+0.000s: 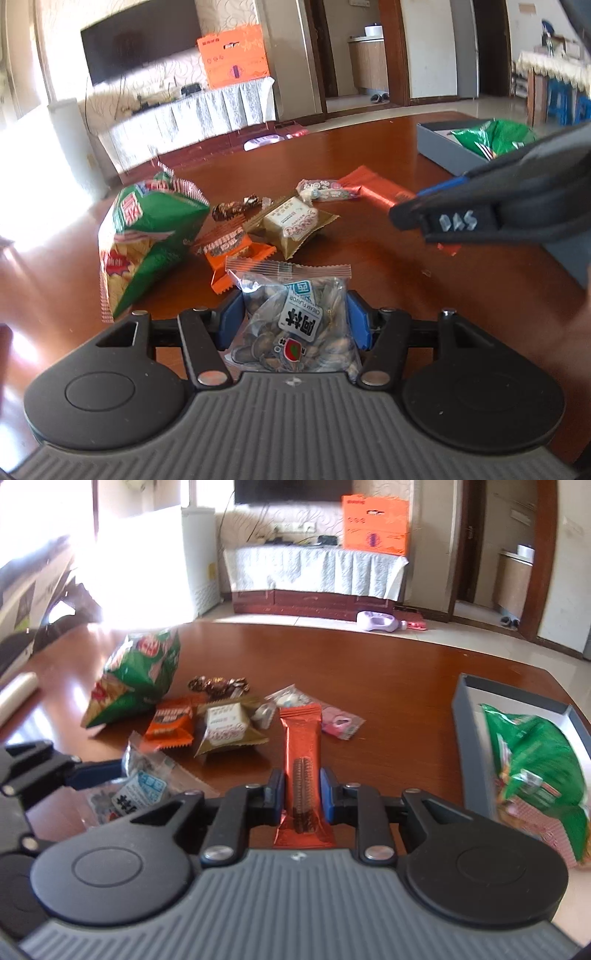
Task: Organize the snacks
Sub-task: 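Grasp the orange wrapped bar with the right gripper, then carry the seed bag with the left gripper while the right gripper carries the orange bar to the box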
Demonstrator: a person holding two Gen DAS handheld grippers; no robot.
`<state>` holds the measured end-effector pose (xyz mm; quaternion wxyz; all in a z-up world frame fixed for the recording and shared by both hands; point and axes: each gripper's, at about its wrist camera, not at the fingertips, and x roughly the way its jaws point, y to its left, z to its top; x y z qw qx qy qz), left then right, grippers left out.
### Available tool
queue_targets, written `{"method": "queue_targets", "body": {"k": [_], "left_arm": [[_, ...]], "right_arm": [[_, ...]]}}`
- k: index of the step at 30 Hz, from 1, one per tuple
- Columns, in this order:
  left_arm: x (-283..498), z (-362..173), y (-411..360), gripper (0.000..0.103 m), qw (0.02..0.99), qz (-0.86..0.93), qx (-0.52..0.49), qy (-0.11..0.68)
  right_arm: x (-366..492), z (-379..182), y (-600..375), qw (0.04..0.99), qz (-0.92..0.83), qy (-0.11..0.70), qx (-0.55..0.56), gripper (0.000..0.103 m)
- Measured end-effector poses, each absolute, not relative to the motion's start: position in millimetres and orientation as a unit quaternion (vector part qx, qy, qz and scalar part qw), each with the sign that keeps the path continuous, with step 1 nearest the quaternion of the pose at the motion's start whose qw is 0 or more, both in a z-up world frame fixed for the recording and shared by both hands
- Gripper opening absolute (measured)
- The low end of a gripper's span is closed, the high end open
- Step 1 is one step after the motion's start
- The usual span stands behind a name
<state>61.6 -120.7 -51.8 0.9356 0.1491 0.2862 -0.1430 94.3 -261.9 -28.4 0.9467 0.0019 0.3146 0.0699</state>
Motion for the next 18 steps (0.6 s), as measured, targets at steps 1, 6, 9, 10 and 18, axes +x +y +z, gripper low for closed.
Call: {"method": "queue_targets", "body": {"k": [1,6,9,10,18], "left_arm": [[60,-51,-125,0.064,0.936,-0.142,0.157,0.282],[57,-45,-139,0.064,0.936,-0.155,0.155,0.274],[56,-42,-145,0.064,0.937,-0.158,0.155,0.27],[57,-41,-148,0.064,0.937,-0.16,0.153,0.269],[62,-35,-159,0.064,0.939,-0.164,0.143,0.265]], "right_arm": [[91,-26,-264,0.948,0.069,0.312,0.005,0.024],[77,-17,-275,0.954,0.063,0.293,0.011,0.024],[70,-10,-283,0.958,0.061,0.28,0.022,0.024],[68,-8,-285,0.959,0.061,0.275,0.024,0.024],[63,2,-299,0.965,0.054,0.255,0.032,0.024]]}}
